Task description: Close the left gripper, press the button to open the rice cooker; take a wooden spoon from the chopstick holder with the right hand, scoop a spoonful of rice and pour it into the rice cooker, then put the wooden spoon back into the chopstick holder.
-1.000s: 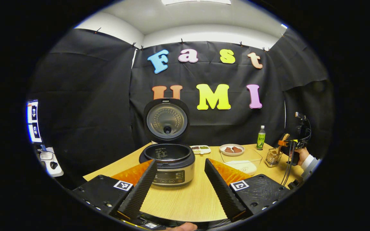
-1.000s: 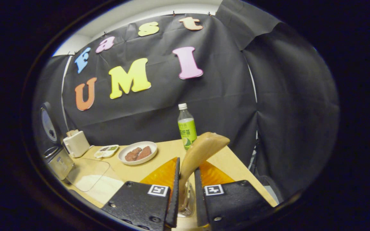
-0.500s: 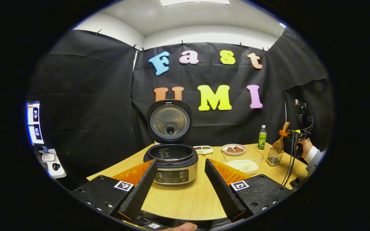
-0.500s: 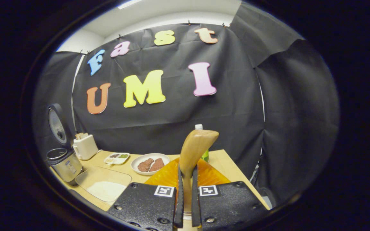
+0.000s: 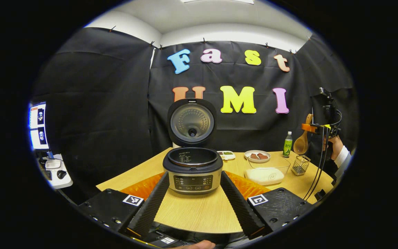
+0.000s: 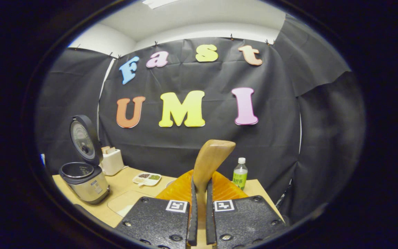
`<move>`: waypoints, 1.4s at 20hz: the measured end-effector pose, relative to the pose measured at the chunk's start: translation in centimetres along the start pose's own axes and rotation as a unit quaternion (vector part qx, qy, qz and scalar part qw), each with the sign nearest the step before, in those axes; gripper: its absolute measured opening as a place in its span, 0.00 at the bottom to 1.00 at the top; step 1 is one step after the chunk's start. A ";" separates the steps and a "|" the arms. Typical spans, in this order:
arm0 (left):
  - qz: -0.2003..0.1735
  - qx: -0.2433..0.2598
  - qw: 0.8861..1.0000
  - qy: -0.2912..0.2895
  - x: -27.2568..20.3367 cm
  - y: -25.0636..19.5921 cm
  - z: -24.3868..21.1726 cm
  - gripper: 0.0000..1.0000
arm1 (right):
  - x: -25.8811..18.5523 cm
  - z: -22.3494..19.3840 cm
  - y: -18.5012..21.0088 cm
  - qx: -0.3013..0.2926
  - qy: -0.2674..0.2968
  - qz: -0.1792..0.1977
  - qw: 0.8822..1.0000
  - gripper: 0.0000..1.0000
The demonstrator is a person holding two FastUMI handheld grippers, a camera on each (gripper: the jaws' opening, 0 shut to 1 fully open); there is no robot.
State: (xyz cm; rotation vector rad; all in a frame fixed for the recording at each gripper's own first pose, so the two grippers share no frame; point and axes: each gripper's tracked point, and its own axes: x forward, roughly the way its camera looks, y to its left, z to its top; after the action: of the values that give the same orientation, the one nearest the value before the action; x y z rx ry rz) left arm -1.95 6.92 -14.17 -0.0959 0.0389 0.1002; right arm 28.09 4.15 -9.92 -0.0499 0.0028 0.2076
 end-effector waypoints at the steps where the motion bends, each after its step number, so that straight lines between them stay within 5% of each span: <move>1: 0.003 -0.004 1.000 -0.001 -0.2 0.3 0.1 0.94 | 0.1 0.1 0.8 -0.004 0.001 0.000 1.000 0.15; 7: -0.003 0.005 1.000 -0.008 -1.3 -0.6 0.1 0.95 | 1.6 -0.6 7.0 0.001 0.019 0.030 0.999 0.14; 20: -0.039 0.020 0.999 -0.014 -2.7 -1.6 1.0 0.94 | 7.6 -11.2 10.3 -0.112 0.080 -0.028 0.990 0.14; 24: -0.047 0.025 0.999 -0.013 -2.9 -2.0 0.8 0.94 | 8.1 -12.5 11.0 -0.086 0.086 -0.041 0.992 0.14; 28: -0.051 0.016 0.999 -0.008 -2.9 -2.0 0.5 0.94 | 8.1 -13.6 14.5 -0.036 0.105 0.001 0.994 0.14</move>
State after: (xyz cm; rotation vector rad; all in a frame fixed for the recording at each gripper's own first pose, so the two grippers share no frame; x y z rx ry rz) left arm -4.58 4.71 -13.35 -0.0650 0.0193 -0.0026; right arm 33.03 19.34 -24.27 -0.1441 0.2051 0.2040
